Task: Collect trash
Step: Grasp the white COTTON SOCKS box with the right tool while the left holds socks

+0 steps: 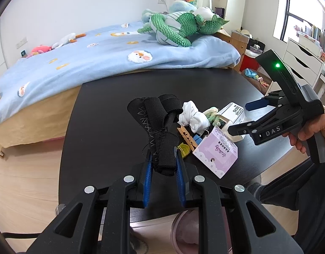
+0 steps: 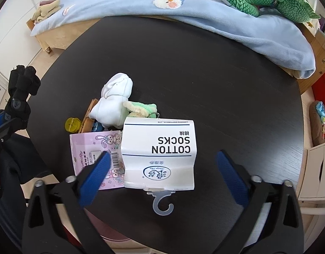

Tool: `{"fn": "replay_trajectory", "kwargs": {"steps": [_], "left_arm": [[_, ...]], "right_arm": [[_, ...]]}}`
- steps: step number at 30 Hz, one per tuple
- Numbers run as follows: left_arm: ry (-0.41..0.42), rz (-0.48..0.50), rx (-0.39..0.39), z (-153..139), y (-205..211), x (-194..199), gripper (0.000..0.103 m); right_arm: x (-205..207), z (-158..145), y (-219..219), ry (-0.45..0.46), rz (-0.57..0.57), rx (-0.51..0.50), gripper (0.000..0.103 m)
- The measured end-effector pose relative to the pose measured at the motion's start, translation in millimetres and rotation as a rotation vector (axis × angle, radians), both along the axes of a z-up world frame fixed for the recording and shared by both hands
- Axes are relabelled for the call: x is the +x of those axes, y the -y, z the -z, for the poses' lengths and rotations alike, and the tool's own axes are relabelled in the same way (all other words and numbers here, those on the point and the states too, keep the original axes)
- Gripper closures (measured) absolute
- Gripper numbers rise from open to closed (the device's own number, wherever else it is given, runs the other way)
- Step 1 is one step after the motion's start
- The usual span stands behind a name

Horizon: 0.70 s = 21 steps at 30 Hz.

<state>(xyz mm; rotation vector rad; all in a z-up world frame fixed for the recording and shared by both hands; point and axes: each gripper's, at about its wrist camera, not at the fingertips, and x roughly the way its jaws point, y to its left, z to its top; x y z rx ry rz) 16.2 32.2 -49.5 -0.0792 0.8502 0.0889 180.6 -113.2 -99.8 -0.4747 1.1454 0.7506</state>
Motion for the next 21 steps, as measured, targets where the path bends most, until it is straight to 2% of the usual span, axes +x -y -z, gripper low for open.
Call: {"fn": "replay_trajectory", "kwargs": {"steps": [6,15,21], "left_arm": [[-0.004,0.005,0.001,3,2,1,0.083],[-0.008,0.009,0.005,6,3,3,0.083],[-0.004,0.016,0.013,6,5,2,0.083]], "right_arm": [[0,4,3,-0.006,-0.002,0.0,0.038],[-7,-4,9,0.055,0.016,0.023,0.039],[-20,-22,20,0.12,0.043,0.062,0.039]]}}
